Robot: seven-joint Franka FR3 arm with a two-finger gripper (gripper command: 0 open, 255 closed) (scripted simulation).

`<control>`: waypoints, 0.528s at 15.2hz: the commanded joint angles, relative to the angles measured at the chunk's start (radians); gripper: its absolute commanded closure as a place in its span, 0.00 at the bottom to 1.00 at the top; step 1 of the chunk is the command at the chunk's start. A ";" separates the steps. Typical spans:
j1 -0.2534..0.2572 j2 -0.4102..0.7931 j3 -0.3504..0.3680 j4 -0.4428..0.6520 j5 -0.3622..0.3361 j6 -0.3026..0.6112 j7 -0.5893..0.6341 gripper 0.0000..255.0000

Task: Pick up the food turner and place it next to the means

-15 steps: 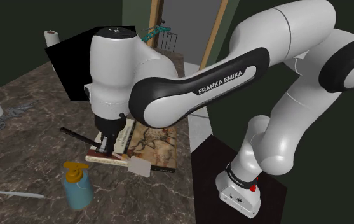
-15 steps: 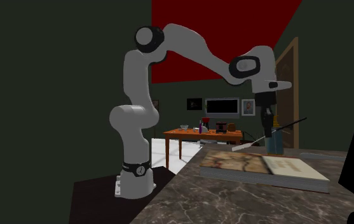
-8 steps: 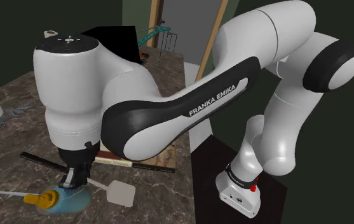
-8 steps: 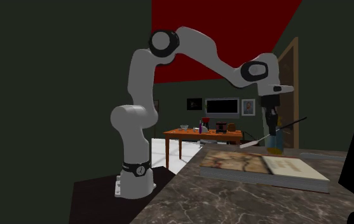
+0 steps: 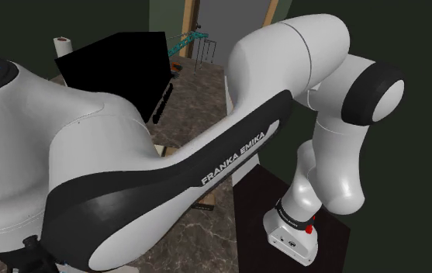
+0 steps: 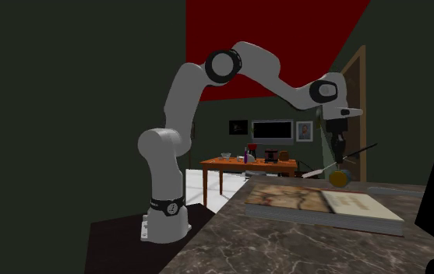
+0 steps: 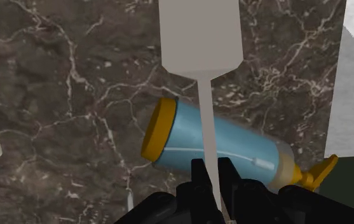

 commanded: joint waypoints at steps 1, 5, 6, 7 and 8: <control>0.017 0.029 -0.002 0.021 -0.014 0.005 0.019 1.00; 0.018 0.045 -0.007 -0.011 -0.025 0.051 0.027 1.00; 0.018 0.050 -0.009 -0.018 -0.028 0.062 0.029 1.00; 0.019 0.055 -0.010 -0.025 -0.031 0.073 0.031 1.00; 0.019 0.059 -0.012 -0.031 -0.034 0.084 0.034 1.00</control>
